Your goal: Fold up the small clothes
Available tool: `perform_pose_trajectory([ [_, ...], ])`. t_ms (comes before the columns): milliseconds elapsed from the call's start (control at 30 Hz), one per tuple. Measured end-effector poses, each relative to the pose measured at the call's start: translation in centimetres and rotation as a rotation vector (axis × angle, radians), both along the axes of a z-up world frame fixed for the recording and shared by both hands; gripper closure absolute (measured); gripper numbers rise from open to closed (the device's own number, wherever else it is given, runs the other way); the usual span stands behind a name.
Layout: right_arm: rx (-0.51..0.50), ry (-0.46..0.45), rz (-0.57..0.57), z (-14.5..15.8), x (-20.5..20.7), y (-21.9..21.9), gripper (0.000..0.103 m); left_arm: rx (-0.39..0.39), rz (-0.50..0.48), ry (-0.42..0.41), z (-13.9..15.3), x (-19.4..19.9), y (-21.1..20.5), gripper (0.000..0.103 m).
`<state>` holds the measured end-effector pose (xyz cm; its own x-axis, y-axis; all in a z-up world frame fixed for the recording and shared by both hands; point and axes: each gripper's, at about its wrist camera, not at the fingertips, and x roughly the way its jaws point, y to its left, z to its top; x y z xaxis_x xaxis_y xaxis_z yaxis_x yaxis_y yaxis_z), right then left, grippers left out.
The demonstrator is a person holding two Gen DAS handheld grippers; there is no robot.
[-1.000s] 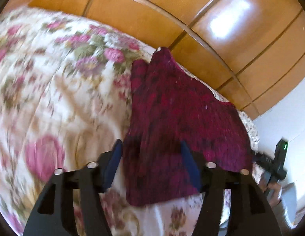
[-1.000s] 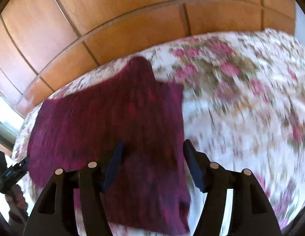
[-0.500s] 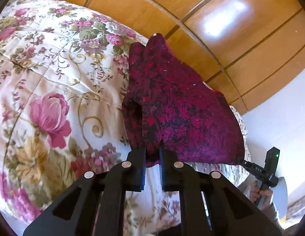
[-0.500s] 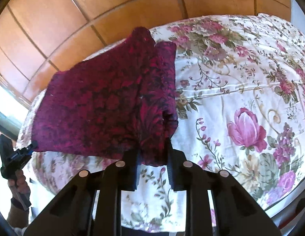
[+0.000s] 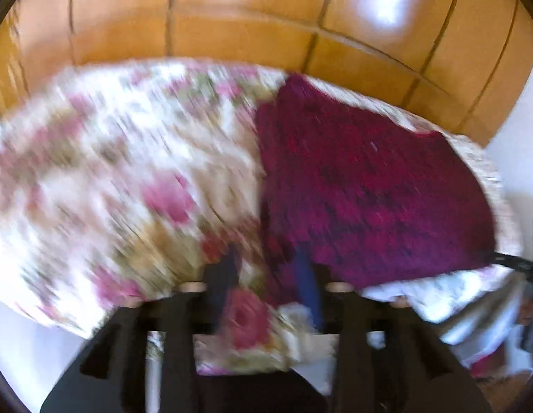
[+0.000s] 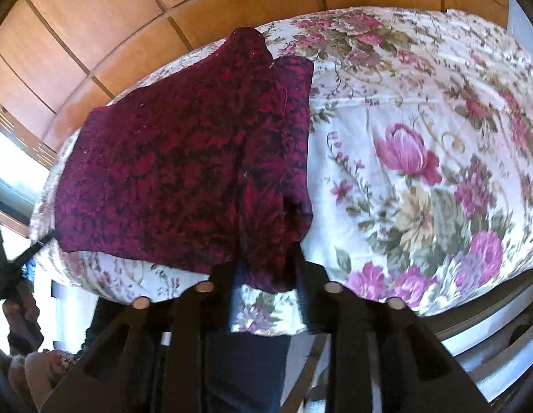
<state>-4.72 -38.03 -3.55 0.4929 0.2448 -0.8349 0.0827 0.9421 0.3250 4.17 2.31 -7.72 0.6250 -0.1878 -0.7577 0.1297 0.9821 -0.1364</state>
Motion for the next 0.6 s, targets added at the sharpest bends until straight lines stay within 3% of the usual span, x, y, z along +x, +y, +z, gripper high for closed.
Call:
perform_pose_trajectory([
  [33,-0.001,-0.012,-0.004,0.4,0.3,0.0,0.057,0.018,0.012,-0.033,0.6,0.1,0.0,0.050],
  [100,-0.042,-0.052,-0.018,1.6,0.9,0.0,0.040,0.048,0.029,-0.086,1.6,0.6,-0.1,0.047],
  [267,-0.077,-0.134,-0.027,3.8,2.5,0.7,0.012,0.083,0.060,-0.107,1.8,2.3,0.2,0.044],
  [367,-0.063,-0.154,-0.035,4.1,3.7,1.0,0.008,0.104,0.075,-0.104,1.9,2.9,0.1,0.044],
  [433,-0.052,-0.164,-0.050,4.2,4.8,1.0,0.006,0.114,0.078,-0.102,1.9,3.4,0.1,0.036],
  [600,-0.023,-0.173,-0.078,4.0,7.1,1.2,0.006,0.132,0.091,-0.099,1.8,4.0,-0.1,0.036],
])
